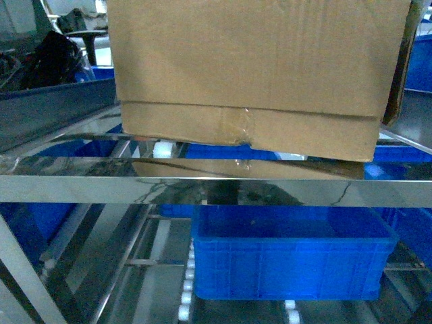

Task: Sort boxes to right shelf from conveyor

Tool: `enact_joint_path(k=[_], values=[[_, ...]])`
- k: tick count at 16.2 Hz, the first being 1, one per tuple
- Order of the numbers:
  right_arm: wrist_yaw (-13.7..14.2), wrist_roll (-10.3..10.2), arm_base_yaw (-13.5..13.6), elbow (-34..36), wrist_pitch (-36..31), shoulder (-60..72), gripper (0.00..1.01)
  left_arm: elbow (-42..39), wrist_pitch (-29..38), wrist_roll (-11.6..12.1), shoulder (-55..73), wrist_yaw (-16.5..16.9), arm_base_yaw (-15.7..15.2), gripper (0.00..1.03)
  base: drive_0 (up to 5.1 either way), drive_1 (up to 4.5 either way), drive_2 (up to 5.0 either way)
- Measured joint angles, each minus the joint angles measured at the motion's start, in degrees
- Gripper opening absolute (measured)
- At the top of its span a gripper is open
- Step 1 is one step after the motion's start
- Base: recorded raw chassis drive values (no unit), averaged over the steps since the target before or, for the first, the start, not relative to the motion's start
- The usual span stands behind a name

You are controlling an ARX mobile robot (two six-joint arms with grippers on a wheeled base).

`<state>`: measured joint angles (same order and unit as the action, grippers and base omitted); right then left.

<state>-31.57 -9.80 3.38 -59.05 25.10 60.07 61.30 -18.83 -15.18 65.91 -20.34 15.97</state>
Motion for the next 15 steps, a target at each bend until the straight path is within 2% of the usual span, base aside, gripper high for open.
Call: enact_joint_path(k=[1, 2, 3, 4, 5, 6, 7, 8, 9, 11, 12, 13, 15], values=[[8.76, 1.90, 2.43, 4.26, -11.76, -1.44, 0.92, -3.13, 9.22, 1.77, -0.42, 2.16, -0.33, 0.93, 0.0, 0.00, 0.0], [21.94, 5.60, 4.26, 12.76, -24.61, -6.78, 0.79, -11.47, 22.82, 6.56, -4.26, 6.25, -1.66, 0.81, 0.0, 0.00, 0.0], [31.85, 7.58, 3.69, 20.81, -34.25, -11.52, 0.66, -20.02, 32.15, 10.29, -8.98, 7.67, -3.52, 0.68, 0.0, 0.00, 0.0], [36.68, 8.35, 2.23, 25.40, -39.80, -13.49, 0.55, -25.05, 37.92, 11.93, -11.56, 8.61, -5.09, 0.57, 0.0, 0.00, 0.0], [37.13, 8.66, 1.75, 30.36, -42.77, -15.21, 0.43, -29.90, 41.57, 13.03, -13.88, 9.97, -6.10, 0.45, 0.0, 0.00, 0.0], [36.04, 9.25, 1.75, 34.93, -44.02, -16.63, 0.30, -34.29, 42.84, 13.81, -15.65, 11.37, -6.95, 0.33, 0.0, 0.00, 0.0], [34.53, 9.44, 0.28, 38.29, -44.94, -18.56, 0.17, -38.32, 43.71, 14.14, -17.46, 12.39, -7.89, 0.20, 0.0, 0.00, 0.0], [32.11, 9.46, -2.86, 40.37, -45.83, -20.50, 0.06, -40.92, 44.63, 14.16, -19.15, 12.96, -8.79, 0.10, 0.0, 0.00, 0.0], [32.28, 9.51, -3.82, 42.51, -46.69, -22.51, 0.02, -43.39, 45.48, 14.29, -21.40, 13.66, -9.75, 0.02, 0.0, 0.00, 0.0], [31.54, 9.64, -3.39, 46.64, -47.04, -25.33, 0.02, -47.54, 45.97, 14.29, -25.03, 15.19, -10.80, 0.02, 0.0, 0.00, 0.0], [31.54, 9.64, -3.39, 48.33, -46.99, -26.88, 0.02, -49.51, 45.86, 14.32, -26.67, 18.27, -13.05, 0.02, 0.0, 0.00, 0.0], [31.54, 9.64, -3.39, 49.42, -46.95, -28.41, 0.02, -50.93, 45.59, 14.32, -28.26, 19.91, -15.74, 0.02, 0.0, 0.00, 0.0], [31.54, 9.64, -3.39, 51.78, -46.23, -31.58, 0.02, -53.24, 44.87, 14.34, -31.93, 20.22, -15.96, 0.02, 0.0, 0.00, 0.0]])
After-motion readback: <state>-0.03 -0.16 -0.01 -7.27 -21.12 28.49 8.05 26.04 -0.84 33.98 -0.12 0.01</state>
